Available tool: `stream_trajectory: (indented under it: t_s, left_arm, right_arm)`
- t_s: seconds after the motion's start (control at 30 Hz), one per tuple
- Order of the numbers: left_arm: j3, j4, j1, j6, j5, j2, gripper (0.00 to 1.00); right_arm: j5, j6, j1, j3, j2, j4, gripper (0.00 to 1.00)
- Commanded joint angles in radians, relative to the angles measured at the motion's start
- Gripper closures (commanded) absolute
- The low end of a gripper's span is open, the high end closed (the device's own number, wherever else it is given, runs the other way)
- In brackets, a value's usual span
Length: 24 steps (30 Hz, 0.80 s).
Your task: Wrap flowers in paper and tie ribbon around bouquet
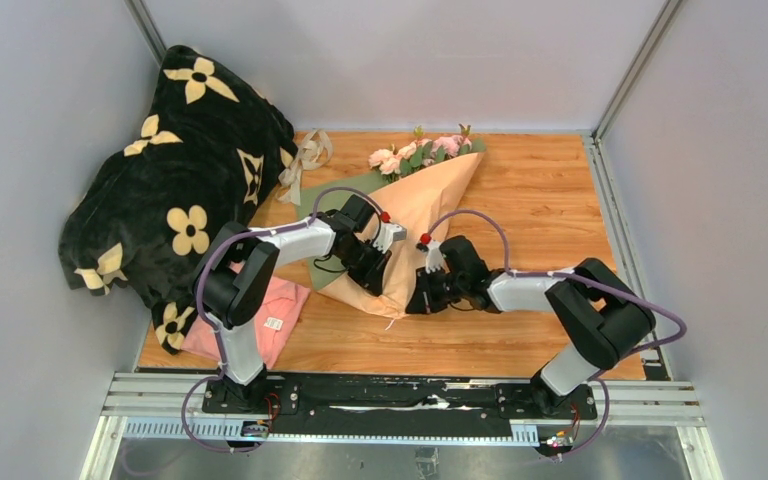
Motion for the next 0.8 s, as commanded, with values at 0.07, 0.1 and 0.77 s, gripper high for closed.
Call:
stream_trajectory:
  t_s: [0.07,0.1,0.77]
  left_arm:
    - [-0.015,-0.133,0.007,0.12,-0.09,0.02,1.0]
    - [-0.017,-0.136,0.007,0.122,-0.088,0.02,1.0]
    - [-0.042,-0.133,0.007,0.116,-0.074,-0.008,0.98]
  right_arm:
    - [0.037,0.027,-0.133,-0.117,-0.086,-0.377,1.0]
    - [0.028,0.028,-0.169,-0.126,-0.126,-0.382,1.0]
    - [-0.146,0.295,-0.396,0.1,0.174,0.102,0.38]
